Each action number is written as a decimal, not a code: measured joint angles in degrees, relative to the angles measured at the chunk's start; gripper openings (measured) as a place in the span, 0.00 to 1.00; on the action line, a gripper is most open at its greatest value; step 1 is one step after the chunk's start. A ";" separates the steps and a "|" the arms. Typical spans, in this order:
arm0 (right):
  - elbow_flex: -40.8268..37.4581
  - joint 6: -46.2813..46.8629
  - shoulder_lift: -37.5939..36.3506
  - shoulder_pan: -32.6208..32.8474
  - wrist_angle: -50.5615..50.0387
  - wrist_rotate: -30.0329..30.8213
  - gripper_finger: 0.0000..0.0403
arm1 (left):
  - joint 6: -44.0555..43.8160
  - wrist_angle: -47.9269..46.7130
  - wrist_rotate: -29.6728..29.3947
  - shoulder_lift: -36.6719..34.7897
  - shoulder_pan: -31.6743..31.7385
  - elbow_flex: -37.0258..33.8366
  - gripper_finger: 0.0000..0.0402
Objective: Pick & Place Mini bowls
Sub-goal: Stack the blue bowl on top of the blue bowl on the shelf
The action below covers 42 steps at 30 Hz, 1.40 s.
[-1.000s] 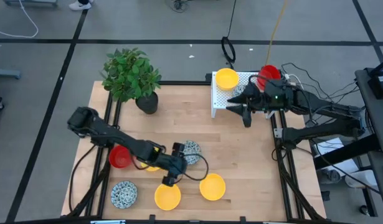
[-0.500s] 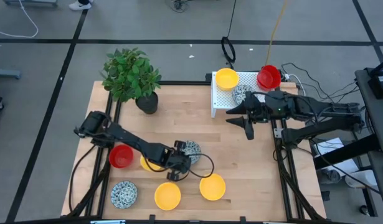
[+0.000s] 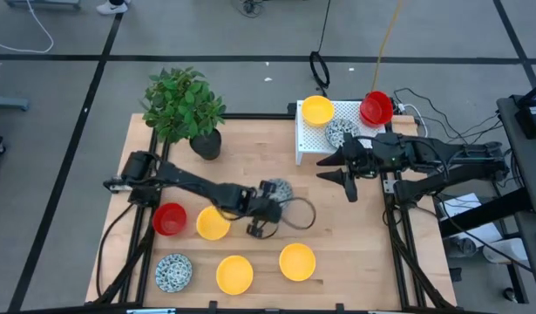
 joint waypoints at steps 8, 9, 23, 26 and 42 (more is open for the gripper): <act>-0.02 0.04 0.31 3.50 -1.54 6.95 0.38 | 10.19 -5.93 -0.01 11.77 4.01 14.55 0.06; -0.01 0.02 0.33 3.90 -1.61 7.58 0.38 | 10.65 -7.20 0.01 12.79 4.24 16.12 0.06; 0.00 0.02 0.33 5.99 -4.62 9.02 0.38 | -4.57 -8.35 1.70 15.35 5.94 20.23 0.25; 0.00 -0.03 0.33 5.99 -5.90 9.03 0.39 | -9.27 -8.70 1.82 14.07 5.83 20.23 0.37; -1.39 -2.81 1.20 5.97 -12.23 8.72 0.47 | -28.94 -13.67 2.83 -3.74 5.33 20.23 0.72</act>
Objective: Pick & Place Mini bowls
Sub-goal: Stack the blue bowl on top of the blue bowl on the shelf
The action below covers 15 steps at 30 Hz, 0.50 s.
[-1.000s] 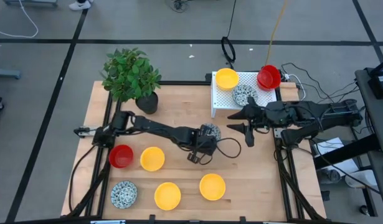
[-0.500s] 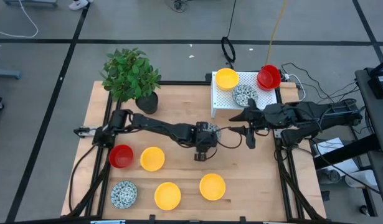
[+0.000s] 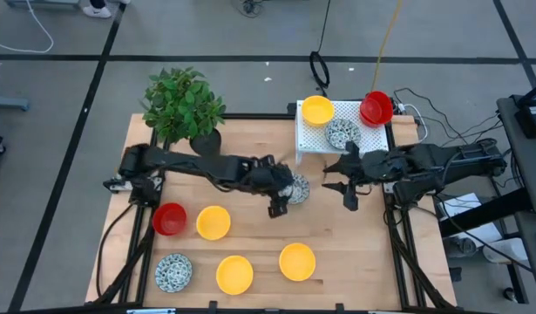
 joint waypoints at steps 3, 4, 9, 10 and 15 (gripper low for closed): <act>-3.87 -2.31 1.19 0.02 3.82 -0.18 0.47 | -3.50 -2.55 0.00 -3.94 0.00 0.00 0.72; -5.54 -3.03 1.57 0.02 5.21 -0.20 0.47 | -4.45 -2.69 -0.02 -4.83 0.00 0.00 0.71; -13.36 -6.77 5.33 0.02 12.27 -1.33 0.48 | -7.26 -5.85 0.00 -9.40 0.00 0.00 0.67; -14.62 -7.60 6.36 0.02 13.53 -2.08 0.48 | -7.60 -7.19 0.01 -10.34 0.00 0.00 0.66; -17.19 -12.99 13.21 0.02 16.33 -6.08 0.48 | -10.55 -10.84 0.04 -13.03 0.00 0.00 0.63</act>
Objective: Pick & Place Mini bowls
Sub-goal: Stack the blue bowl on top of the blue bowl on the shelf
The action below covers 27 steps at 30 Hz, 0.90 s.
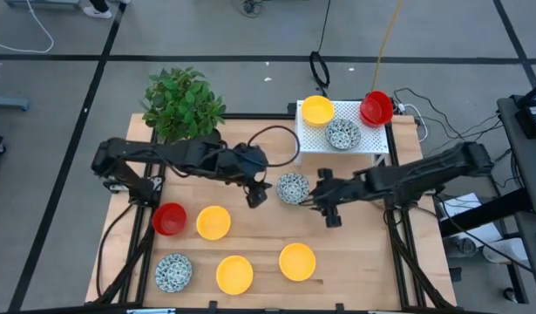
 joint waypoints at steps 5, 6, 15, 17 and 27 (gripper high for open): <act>0.52 -7.45 7.85 -0.75 1.34 0.39 0.48 | -1.94 -1.07 0.00 -1.16 0.00 0.00 0.61; 0.51 -8.41 9.12 -0.97 1.40 0.37 0.48 | -2.37 -0.88 0.00 -1.19 -0.01 0.00 0.61; 0.50 -16.57 17.51 -2.72 6.34 7.55 0.48 | -2.50 -1.93 0.16 -1.08 -0.92 0.00 0.61; 0.43 -17.18 18.77 -2.85 7.47 7.65 0.48 | -2.50 -2.37 0.17 -1.08 -1.01 0.00 0.61; 0.44 -16.75 18.04 -2.55 6.84 7.34 0.08 | -2.23 -4.79 1.77 -1.08 -1.29 0.00 0.61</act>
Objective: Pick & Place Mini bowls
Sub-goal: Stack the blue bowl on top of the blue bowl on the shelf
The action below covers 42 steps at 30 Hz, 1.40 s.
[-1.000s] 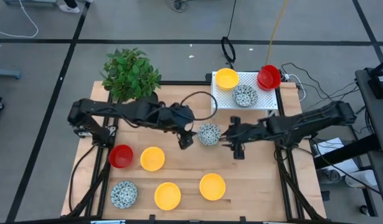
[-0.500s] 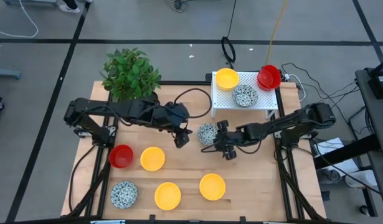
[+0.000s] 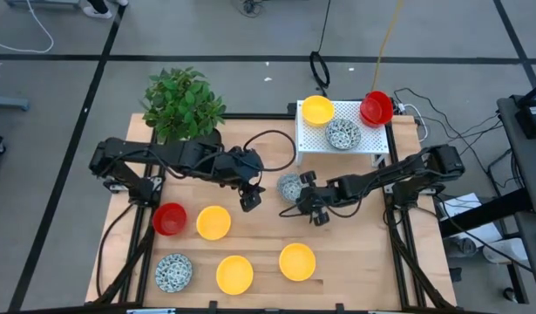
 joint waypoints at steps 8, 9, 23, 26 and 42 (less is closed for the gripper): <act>2.50 6.35 -9.30 0.10 -2.02 -3.37 0.01 | 0.10 -0.36 0.15 0.00 0.00 0.00 0.61; 3.18 6.90 -11.19 0.24 -1.98 -4.06 0.01 | 0.11 -0.45 0.15 0.00 0.00 -0.02 0.61; 13.75 8.78 -31.44 -4.61 -13.56 8.40 0.00 | 1.49 -0.63 0.13 0.00 0.11 -0.02 0.61; 15.75 13.35 -31.26 -8.27 -22.28 9.14 0.00 | 1.82 -0.63 0.13 0.00 0.11 -0.02 0.61; 16.46 21.23 -25.28 -19.98 -35.65 9.27 0.00 | 3.17 -0.73 0.08 0.02 0.22 -0.02 0.61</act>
